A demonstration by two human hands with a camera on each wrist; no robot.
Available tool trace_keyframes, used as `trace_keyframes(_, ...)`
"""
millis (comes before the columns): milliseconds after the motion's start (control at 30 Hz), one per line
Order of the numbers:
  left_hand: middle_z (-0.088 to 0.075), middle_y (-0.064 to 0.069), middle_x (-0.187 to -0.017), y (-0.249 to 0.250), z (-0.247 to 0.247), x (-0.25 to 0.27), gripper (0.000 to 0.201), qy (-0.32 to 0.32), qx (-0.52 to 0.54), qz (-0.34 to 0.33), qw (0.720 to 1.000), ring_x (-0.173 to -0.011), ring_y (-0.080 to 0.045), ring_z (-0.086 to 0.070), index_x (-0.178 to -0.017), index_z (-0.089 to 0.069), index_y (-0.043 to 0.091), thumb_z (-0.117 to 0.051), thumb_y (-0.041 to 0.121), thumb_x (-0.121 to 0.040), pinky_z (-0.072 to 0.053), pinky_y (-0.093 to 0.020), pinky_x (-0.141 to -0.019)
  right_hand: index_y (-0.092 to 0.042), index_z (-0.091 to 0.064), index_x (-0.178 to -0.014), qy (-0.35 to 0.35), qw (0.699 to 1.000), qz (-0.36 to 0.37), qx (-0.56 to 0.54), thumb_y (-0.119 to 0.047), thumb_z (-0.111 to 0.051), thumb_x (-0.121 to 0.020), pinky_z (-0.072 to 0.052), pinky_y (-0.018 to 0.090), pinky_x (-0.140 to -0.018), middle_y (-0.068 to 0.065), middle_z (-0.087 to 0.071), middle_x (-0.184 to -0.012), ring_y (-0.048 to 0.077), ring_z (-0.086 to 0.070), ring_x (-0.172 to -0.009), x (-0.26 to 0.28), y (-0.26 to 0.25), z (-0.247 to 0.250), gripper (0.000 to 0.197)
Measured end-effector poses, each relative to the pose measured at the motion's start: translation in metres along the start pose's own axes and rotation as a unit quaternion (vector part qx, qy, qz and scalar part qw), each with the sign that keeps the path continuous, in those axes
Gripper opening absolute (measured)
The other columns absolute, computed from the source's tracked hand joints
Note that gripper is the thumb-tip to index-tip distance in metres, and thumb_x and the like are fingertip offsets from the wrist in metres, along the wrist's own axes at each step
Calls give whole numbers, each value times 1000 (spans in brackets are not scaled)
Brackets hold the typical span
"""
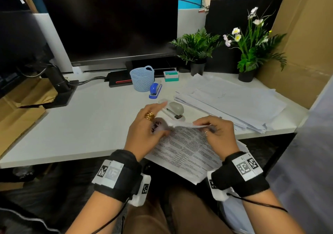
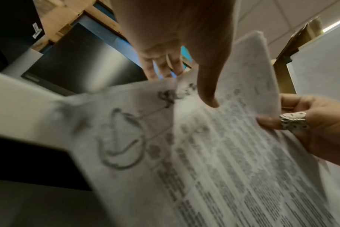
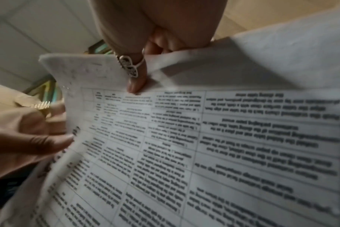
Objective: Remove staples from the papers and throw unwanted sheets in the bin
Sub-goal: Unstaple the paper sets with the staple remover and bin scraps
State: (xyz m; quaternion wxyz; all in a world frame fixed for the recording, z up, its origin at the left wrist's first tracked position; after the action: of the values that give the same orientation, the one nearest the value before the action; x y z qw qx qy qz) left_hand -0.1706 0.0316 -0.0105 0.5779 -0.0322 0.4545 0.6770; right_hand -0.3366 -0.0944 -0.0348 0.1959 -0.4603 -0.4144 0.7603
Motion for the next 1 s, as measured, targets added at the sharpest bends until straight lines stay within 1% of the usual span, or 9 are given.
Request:
trace_keyframes(67,-58,12,-108,-14,-11,2,58,-46,18,83,995,-103,-4,-53,-119,-49,39,-79,23,-73,-43,-16,-86,-21,-65,-76,21,998,-61,-27,27,-47,-75,-50,13,-70,-5,-69,-81,3,-68,-81,5,12,17,51)
trace_keyframes(133,-66,6,-95,-12,-27,4,24,-84,5,87,993,-90,-11,-61,-102,-61,28,-72,30,-80,-51,-28,-81,-24,-62,-81,36,994,-101,-21,24,-51,-77,-50,13,-66,-4,-67,-88,6,-68,-89,10,23,32,49)
trace_keyframes(233,-69,0,-93,8,-58,3,15,-100,-49,40,993,-84,-18,-64,-97,-69,18,-64,28,-87,-50,-32,-75,-36,-55,-106,50,990,-79,105,3,-70,-77,-45,17,-87,-20,-60,-107,-8,-55,-102,16,26,52,51)
trace_keyframes(300,-69,-3,-94,29,-85,0,15,-121,-64,0,991,-88,-22,-62,-99,-70,16,-63,23,-88,-47,-31,-76,-34,-48,-125,45,976,-25,212,-3,-74,-73,-33,18,-98,-18,-53,-120,-3,-45,-112,20,16,66,66)
trace_keyframes(400,-65,-8,-101,56,-131,0,21,-181,-84,-62,978,-98,-24,-57,-108,-68,13,-55,20,-93,-40,-30,-80,-25,-59,-120,-46,902,41,427,-11,-72,-73,-29,27,-99,-4,-61,-117,18,-51,-114,28,6,72,51)
trace_keyframes(533,-61,-2,-111,81,-176,-1,23,-238,-66,-101,964,-107,-18,-51,-112,-65,18,-50,24,-95,-36,-23,-84,-30,-59,-114,-183,783,-132,580,-14,-50,-88,-38,29,-73,2,-64,-102,23,-57,-99,56,35,93,32)
trace_keyframes(633,-55,3,-114,87,-193,-6,36,-246,-59,-135,958,-112,-14,-44,-119,-61,20,-55,41,-91,-30,-17,-82,-29,-62,-116,-160,777,-227,565,-6,-47,-86,-39,29,-74,9,-64,-105,28,-57,-101,77,49,125,40)
trace_keyframes(700,-55,-2,-117,84,-196,-14,42,-218,-71,-167,959,-113,-21,-45,-120,-61,16,-56,44,-90,-34,-26,-87,-29,-65,-115,-122,777,-267,557,-1,-47,-85,-43,30,-78,10,-66,-105,29,-58,-102,90,59,148,44)
trace_keyframes(1000,-23,-4,-150,58,-219,-26,64,-284,-178,-122,934,-136,-22,-20,-145,-28,26,-40,57,-91,-16,-37,-110,-29,-70,-107,-55,752,-353,554,2,-50,-77,-50,34,-81,6,-70,-102,30,-62,-100,123,105,197,47)
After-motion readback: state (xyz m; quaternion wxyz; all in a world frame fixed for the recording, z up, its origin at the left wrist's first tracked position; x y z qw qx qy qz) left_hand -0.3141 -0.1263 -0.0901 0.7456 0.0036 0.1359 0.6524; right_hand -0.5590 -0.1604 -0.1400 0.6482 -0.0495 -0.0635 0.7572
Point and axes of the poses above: each hand's wrist, its own x-axis away from the middle knuckle, its own z-axis out of the back of the hand, y = z × x, the point moved 7 cm from there along -x, towards the middle knuckle
